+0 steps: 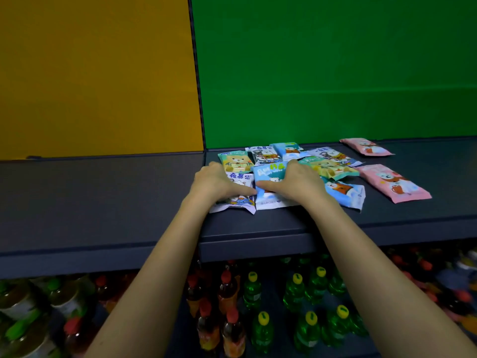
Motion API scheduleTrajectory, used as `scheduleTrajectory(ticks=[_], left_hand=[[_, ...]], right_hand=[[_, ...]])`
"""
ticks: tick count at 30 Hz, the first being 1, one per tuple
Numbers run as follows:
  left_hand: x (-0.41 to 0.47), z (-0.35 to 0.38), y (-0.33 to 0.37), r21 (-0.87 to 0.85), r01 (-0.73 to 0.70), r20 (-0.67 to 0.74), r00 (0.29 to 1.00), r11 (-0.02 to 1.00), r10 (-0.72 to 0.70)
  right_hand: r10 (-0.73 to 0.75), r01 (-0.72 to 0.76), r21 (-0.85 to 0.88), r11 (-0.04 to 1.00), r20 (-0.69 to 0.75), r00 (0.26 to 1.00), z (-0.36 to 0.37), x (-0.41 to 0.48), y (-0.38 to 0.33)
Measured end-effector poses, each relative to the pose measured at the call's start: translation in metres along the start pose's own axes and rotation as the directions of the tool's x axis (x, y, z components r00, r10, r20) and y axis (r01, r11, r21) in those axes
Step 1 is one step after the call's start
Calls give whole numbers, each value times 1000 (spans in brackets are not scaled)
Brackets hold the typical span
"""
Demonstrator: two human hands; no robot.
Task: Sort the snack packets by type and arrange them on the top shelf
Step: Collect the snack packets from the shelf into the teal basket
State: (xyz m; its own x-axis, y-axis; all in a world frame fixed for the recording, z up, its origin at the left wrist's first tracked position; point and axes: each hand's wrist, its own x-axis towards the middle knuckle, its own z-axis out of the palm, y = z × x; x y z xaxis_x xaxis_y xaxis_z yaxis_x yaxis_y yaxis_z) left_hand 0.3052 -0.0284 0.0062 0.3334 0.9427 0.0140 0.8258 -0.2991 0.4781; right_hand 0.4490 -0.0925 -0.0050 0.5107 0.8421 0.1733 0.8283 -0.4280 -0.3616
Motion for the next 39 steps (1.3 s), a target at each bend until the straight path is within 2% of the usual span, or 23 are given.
scheduleTrajectory(ticks=[3,6,8,9,12,13,16,21,24,28,30,34,37,39], left_hand=[[0,-1,-2,-73,36,-36,999,997,-38],[3,-2,-15,-261,46,-103,992,964,-75],[-1,-3,-24,-417,-12,-130,990,909,-47],[-4,-4,-28,-520,-41,-145,988,853,-41],[-29,-15,-33,-815,-69,-135,988,576,-73],[-40,-20,-37,-841,-79,-151,984,536,-91],[-75,-36,-58,-859,-115,-225,960,499,-167],[-153,-47,-121,-854,-108,-337,860,508,-384],[-219,-46,-169,-839,-94,-401,773,536,-492],[-319,-32,-228,-870,-48,-429,564,490,-706],[-368,-24,-251,-885,-51,-434,454,464,-778],[-460,-13,-287,-913,-84,-407,240,399,-881],[-525,-6,-316,-922,-87,-386,108,379,-916],[-556,1,-333,-935,-91,-349,51,344,-936]], right_hand=[[14,-14,72,997,-4,1000,0,1,-1],[-29,32,161,986,-22,999,-1,2,-2],[-54,66,243,968,-53,997,-5,3,-1],[-65,83,290,953,-74,995,-7,3,0],[-88,143,462,875,-138,986,-15,-3,1],[-114,178,517,838,-154,982,-17,-7,-1],[-209,263,646,716,-161,965,-20,-28,-15],[-397,230,826,514,-8,918,1,-72,-51],[-527,192,875,445,83,846,28,-109,-83],[-678,90,918,386,216,702,72,-175,-133],[-740,-5,930,368,296,604,96,-213,-159],[-834,-117,914,390,404,376,142,-298,-209],[-853,-112,888,445,459,247,179,-363,-242],[-855,-120,876,466,481,192,200,-396,-256]])
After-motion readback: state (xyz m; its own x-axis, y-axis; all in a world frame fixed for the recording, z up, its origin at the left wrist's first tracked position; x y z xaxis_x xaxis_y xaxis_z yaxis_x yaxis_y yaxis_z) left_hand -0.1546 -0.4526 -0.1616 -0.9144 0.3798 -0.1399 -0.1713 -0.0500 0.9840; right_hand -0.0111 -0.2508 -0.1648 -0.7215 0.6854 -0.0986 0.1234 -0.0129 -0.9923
